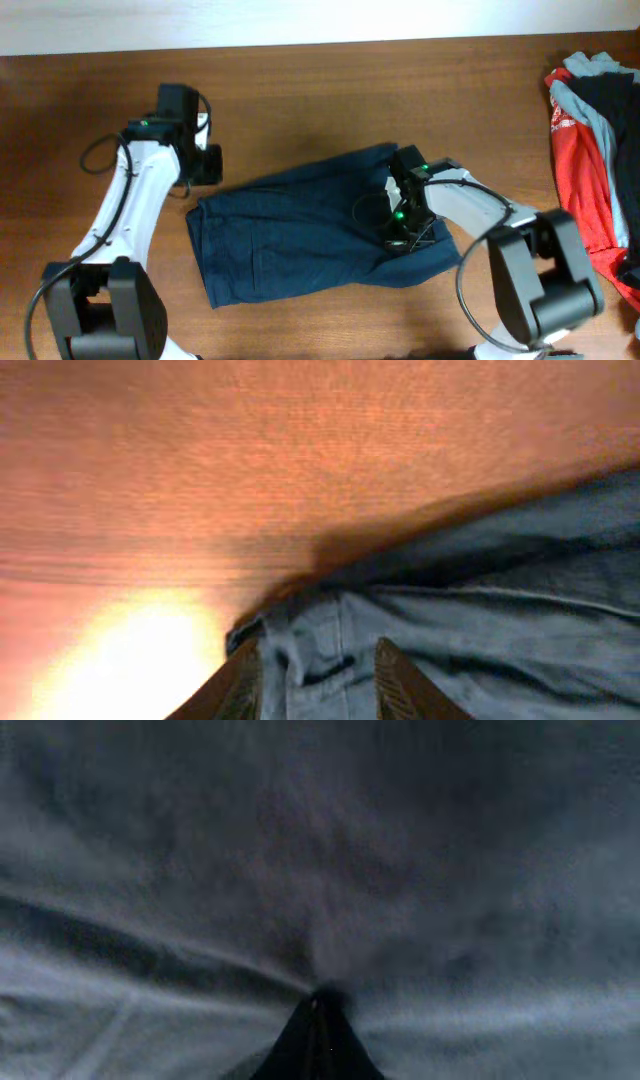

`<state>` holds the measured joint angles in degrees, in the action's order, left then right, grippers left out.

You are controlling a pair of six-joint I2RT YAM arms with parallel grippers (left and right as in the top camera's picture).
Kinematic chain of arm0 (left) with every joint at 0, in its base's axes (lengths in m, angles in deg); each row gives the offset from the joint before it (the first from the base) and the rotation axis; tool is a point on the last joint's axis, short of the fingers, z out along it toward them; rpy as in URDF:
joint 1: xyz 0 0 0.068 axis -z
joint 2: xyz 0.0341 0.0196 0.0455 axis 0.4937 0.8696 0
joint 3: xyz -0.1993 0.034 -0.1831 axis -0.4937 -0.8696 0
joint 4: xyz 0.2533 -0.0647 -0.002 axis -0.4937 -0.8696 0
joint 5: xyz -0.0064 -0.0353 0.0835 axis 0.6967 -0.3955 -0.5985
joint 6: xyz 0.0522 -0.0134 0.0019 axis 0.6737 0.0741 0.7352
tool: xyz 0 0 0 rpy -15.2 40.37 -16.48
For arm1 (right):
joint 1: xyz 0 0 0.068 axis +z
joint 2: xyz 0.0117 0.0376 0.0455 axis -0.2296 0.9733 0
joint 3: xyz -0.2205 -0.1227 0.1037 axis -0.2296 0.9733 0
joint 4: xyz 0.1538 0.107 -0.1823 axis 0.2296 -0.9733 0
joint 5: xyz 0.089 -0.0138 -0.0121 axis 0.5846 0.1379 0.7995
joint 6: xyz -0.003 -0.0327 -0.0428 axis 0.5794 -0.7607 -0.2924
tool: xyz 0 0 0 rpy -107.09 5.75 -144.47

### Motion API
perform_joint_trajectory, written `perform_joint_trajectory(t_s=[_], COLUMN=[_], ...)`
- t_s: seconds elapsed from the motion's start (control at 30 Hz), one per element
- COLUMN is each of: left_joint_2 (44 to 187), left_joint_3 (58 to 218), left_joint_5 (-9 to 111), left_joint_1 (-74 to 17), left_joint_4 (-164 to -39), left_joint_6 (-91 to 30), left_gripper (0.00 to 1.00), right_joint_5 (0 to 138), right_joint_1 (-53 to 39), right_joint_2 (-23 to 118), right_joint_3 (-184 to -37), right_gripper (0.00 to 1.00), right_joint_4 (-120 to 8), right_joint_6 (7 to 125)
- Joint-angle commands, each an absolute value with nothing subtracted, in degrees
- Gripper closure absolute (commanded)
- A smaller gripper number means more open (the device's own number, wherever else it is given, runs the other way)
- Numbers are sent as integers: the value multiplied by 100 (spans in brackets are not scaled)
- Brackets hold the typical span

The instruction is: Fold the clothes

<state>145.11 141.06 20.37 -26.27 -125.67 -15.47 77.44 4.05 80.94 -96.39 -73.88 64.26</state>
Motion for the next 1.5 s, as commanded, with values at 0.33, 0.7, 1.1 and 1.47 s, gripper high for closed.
perform_joint_trajectory(t_s=[0.33,0.7,1.1,1.47], left_joint_2=[13576,12240,12105,12109], left_joint_3=[14600,13619,10981,9363], left_joint_5=[2502,2384,4024,4419], left_joint_1=[-3200,-3200,-3200,-3200], left_joint_4=[-13929,-14630,-12593,-10980], left_joint_6=[-2625,-2845,-2841,-3462], left_gripper=[70,50,31,13], right_joint_5=[8413,6488,7882,7974], right_joint_1=[595,46,-992,-992], right_joint_2=[7279,8387,7906,5878], right_joint_3=[-9587,-9587,-9589,-9589], right_gripper=[80,83,75,64], right_joint_4=[-6370,-5257,-5618,-6138], right_joint_6=[4859,6389,6664,6443])
